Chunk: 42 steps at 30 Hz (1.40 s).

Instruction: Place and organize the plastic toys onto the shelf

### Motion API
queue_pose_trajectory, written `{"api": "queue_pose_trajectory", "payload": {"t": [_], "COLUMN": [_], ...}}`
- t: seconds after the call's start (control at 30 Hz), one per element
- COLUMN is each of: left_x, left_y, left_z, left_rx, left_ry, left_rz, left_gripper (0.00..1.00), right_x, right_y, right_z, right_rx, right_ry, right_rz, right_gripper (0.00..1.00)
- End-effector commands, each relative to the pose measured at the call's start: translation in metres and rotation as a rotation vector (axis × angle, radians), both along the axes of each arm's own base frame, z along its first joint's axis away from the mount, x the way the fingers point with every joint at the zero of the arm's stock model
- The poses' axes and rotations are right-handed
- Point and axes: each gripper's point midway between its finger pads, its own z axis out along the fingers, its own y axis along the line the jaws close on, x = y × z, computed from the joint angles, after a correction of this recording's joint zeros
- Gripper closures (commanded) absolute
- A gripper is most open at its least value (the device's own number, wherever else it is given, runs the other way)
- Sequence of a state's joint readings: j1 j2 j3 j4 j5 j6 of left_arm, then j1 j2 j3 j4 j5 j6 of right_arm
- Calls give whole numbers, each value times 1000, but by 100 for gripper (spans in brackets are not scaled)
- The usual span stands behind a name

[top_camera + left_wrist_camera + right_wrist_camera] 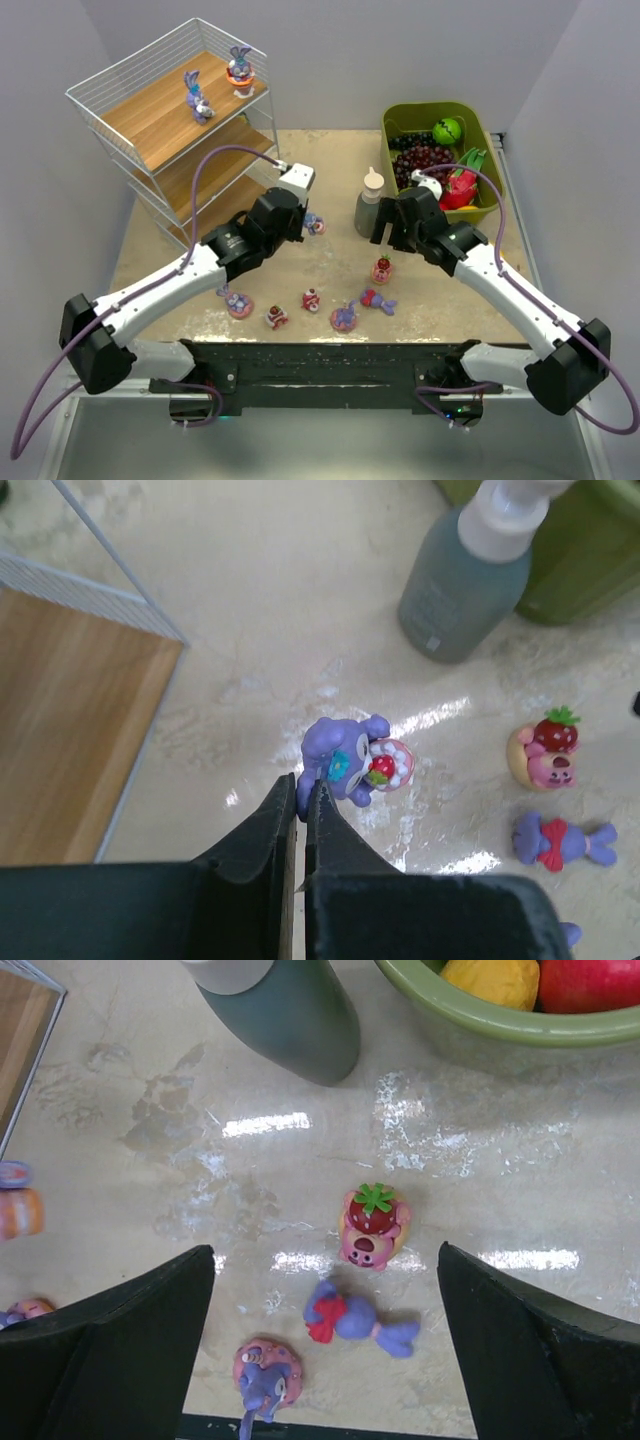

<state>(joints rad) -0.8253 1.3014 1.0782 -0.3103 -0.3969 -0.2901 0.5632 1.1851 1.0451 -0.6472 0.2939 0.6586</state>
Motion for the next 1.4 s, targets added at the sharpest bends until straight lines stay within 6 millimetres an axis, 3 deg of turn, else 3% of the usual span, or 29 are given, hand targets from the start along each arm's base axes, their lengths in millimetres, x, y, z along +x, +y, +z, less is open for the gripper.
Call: {"api": "queue_pose_trajectory", "payload": {"t": [0.0, 0.33, 0.53, 0.6, 0.63, 0.8, 0.97, 1.13, 1.2, 1.37], "left_x": [-3, -17, -27, -30, -35, -55, -73, -83, -85, -75], "left_y": [23, 53, 88, 103, 111, 152, 189, 224, 231, 222], "left_z": [67, 210, 263, 269, 283, 313, 329, 331, 338, 346], "left_rx": [45, -37, 11, 49, 34, 48, 89, 162, 164, 219], "left_ry": [-96, -299, -378, -375, -397, -452, -499, -511, -520, -542], "left_rz": [19, 35, 98, 145, 161, 246, 320, 454, 484, 469], "left_gripper": [100, 100, 100, 100, 100, 100, 100, 100, 100, 100], "right_x": [21, 38, 46, 48, 49, 56, 65, 69, 71, 75], "right_y": [16, 33, 38, 41, 42, 61, 96, 128, 135, 147], "right_z": [31, 34, 36, 36, 38, 48, 88, 136, 152, 157], "right_rx": [52, 55, 51, 48, 49, 79, 186, 262, 281, 310], "right_ry": [-101, -111, -121, -122, -124, -153, -281, -422, -460, -468], "right_rz": [43, 99, 115, 128, 133, 230, 385, 559, 590, 627], "right_gripper": [4, 5, 5, 5, 5, 5, 8, 10, 11, 11]}}
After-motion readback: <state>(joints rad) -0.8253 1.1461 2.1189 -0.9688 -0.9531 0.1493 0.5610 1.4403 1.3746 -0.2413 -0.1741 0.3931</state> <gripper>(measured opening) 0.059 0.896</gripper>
